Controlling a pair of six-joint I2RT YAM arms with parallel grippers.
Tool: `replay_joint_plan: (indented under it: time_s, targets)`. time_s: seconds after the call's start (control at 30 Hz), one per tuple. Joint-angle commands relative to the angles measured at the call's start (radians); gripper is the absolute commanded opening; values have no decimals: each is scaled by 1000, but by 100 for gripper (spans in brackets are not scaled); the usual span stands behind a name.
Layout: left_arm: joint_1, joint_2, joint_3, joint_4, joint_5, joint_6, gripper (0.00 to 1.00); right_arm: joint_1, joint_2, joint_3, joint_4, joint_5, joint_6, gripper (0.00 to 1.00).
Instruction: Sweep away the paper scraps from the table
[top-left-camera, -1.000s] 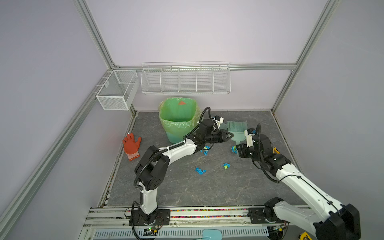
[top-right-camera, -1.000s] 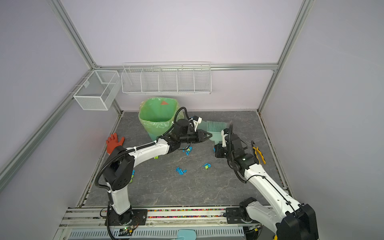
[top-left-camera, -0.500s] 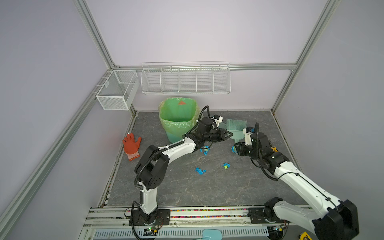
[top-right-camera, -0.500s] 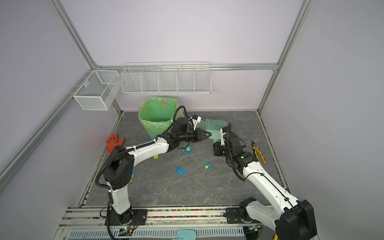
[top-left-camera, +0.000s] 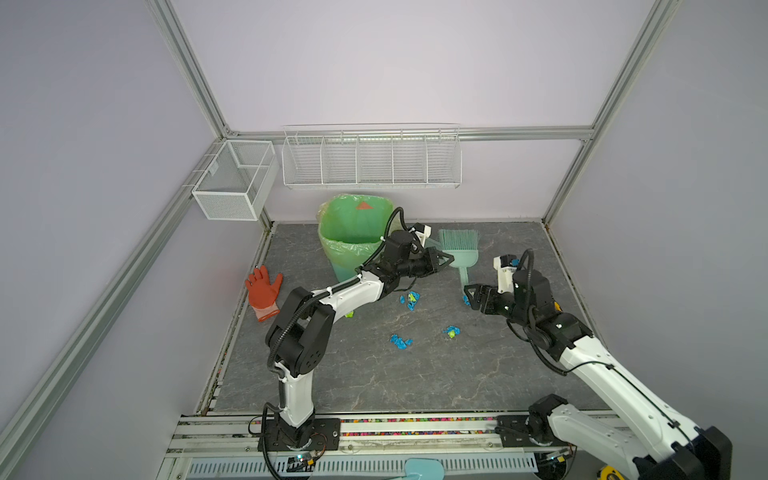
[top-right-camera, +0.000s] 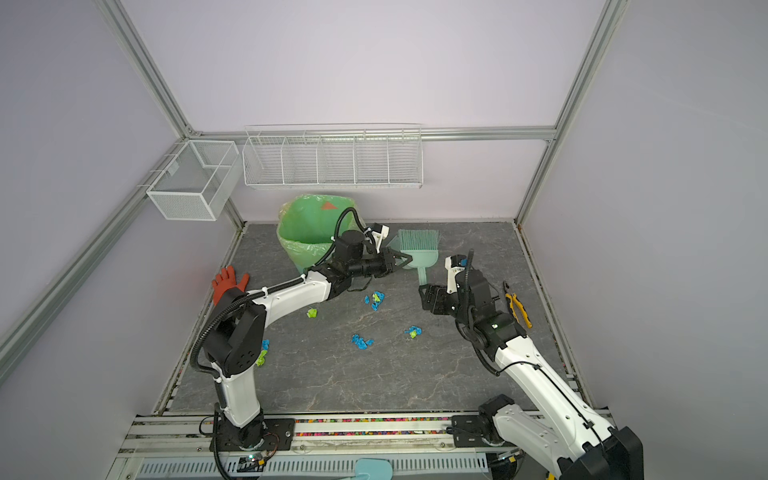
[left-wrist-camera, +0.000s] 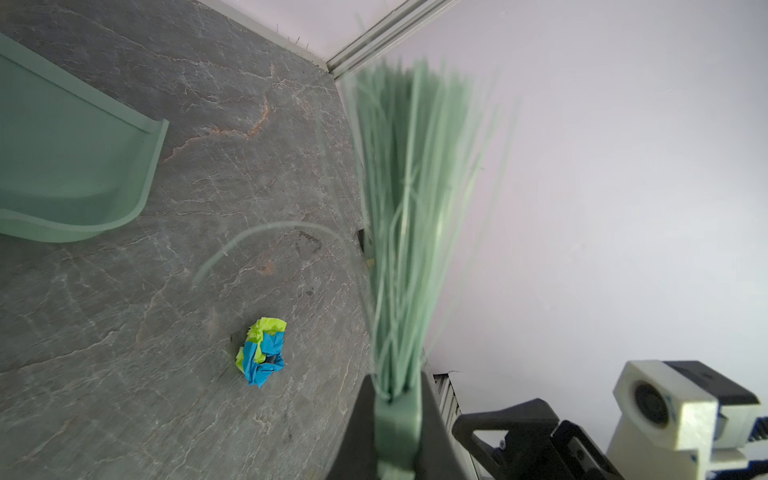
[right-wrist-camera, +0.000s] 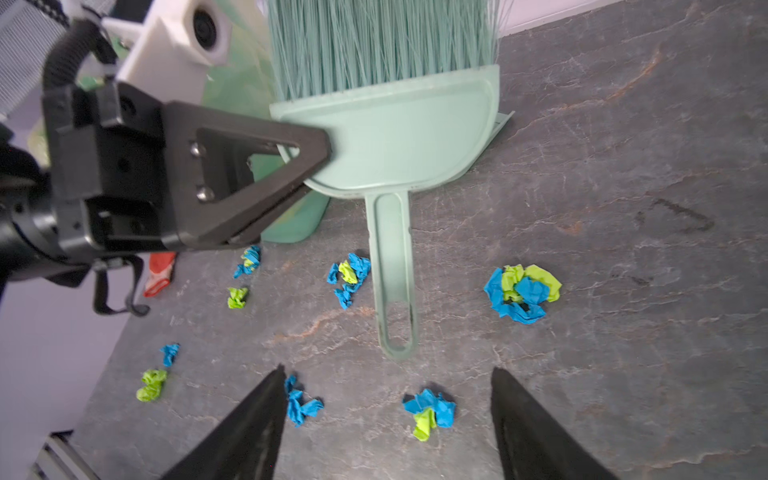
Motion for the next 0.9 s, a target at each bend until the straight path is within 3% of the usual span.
replay_joint_plan:
  time_s: [0.0,0.03,0.07,0.1,0.4,0.87]
  targets:
    - [10,-14,-5,46,-10,-20,0,-31,-15,-45,38,-41,48,95]
    - [13,-16,-5,47,-12,-19,0,-42,-16,-53,42,-48,61,99]
    - [14,-17,-3,49,-16,-19,0,-58,-18,-64,54,-66,73,98]
    - [14,-18,1,50,-22,-23,0,-74,-20,-77,71,-90,89,89]
    - [24,32,64,151,-54,-90,0,-180,-24,-187,294,-257,227,89]
    - [25,154,99,453,-58,-319,0,-216,120,-215,678,-339,443,89]
